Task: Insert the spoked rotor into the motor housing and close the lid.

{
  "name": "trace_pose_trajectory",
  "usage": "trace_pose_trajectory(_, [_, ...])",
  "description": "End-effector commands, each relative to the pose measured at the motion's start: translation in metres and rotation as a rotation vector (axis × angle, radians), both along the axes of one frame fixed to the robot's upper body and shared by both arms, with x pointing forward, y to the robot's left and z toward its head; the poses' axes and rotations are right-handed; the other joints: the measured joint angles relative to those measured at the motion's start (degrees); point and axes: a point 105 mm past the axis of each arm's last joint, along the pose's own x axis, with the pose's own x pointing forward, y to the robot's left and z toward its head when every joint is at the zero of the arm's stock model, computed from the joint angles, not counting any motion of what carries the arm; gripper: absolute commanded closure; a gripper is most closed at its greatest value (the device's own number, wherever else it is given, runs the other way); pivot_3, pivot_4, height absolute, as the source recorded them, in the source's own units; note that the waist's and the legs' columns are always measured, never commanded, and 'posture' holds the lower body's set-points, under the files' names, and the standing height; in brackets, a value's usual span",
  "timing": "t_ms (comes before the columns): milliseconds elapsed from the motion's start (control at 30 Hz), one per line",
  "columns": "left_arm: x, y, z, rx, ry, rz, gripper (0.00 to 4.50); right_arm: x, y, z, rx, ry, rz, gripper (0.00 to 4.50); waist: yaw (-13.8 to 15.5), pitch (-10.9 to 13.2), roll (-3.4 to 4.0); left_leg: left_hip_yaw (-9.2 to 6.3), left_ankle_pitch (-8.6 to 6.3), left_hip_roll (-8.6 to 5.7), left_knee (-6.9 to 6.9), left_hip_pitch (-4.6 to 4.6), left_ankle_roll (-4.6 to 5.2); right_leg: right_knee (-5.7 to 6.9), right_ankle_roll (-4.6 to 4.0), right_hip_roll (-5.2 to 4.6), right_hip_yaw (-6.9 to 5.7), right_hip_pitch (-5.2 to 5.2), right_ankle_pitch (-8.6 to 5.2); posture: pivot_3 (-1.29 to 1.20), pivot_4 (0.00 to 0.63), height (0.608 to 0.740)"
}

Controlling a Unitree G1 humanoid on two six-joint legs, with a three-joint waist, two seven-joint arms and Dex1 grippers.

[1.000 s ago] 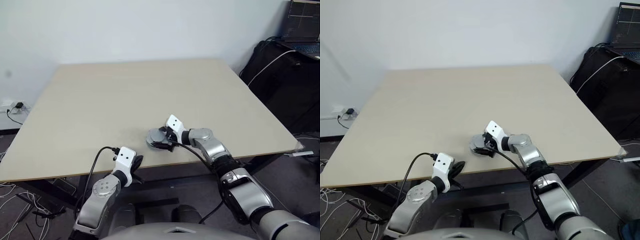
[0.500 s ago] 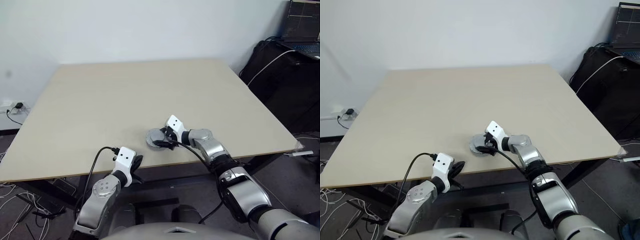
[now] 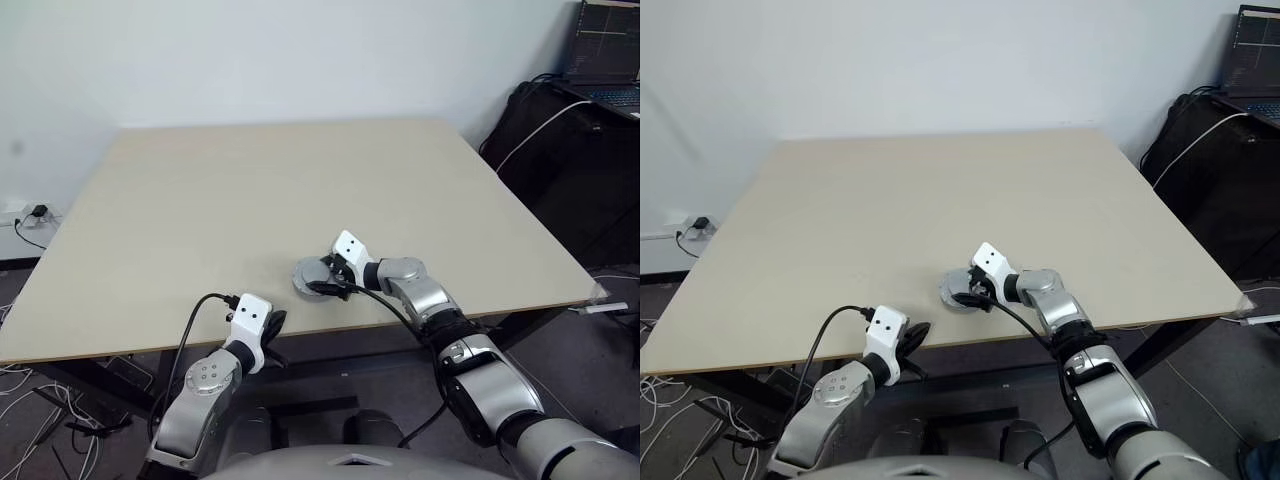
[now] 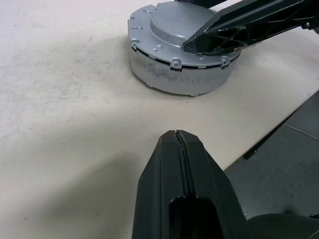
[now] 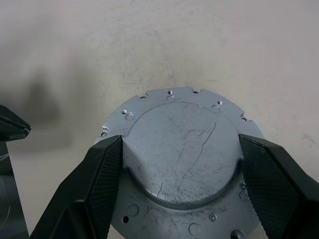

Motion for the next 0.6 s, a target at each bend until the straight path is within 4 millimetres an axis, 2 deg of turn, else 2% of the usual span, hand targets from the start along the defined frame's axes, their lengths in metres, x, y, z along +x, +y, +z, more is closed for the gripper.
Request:
trace_pose_trajectory(33, [0.005,-0.003,0.014,-0.012,-0.058,-0.005,4.50,0.006,-0.004,0.002,-0.079,-0.040,0.000,1.22,0.0,0.0,0.02,0.00,0.00,0.00,0.00,0.01,0.00,0.00,0.00,0.00,0.00,0.01,0.00,0.00,0.000,0.740])
trace_pose_trajectory(200, [0.005,-0.002,0.013,-0.012,-0.056,-0.005,4.50,0.006,-0.010,-0.005,-0.128,-0.010,-0.007,1.22,0.0,0.0,0.04,0.00,0.00,0.01,0.00,0.11,0.00,0.05,0.00,0.00,0.00,0.08,0.01,0.00,0.000,0.740])
trace_pose_trajectory(600, [0.005,-0.002,0.012,-0.010,-0.055,-0.009,4.50,-0.002,-0.008,-0.005,-0.070,0.058,0.016,1.22,0.2,-0.1,0.16,0.06,0.00,0.00,-0.02,0.13,0.00,-0.01,0.01,-0.02,0.02,0.09,0.00,0.00,0.000,0.740])
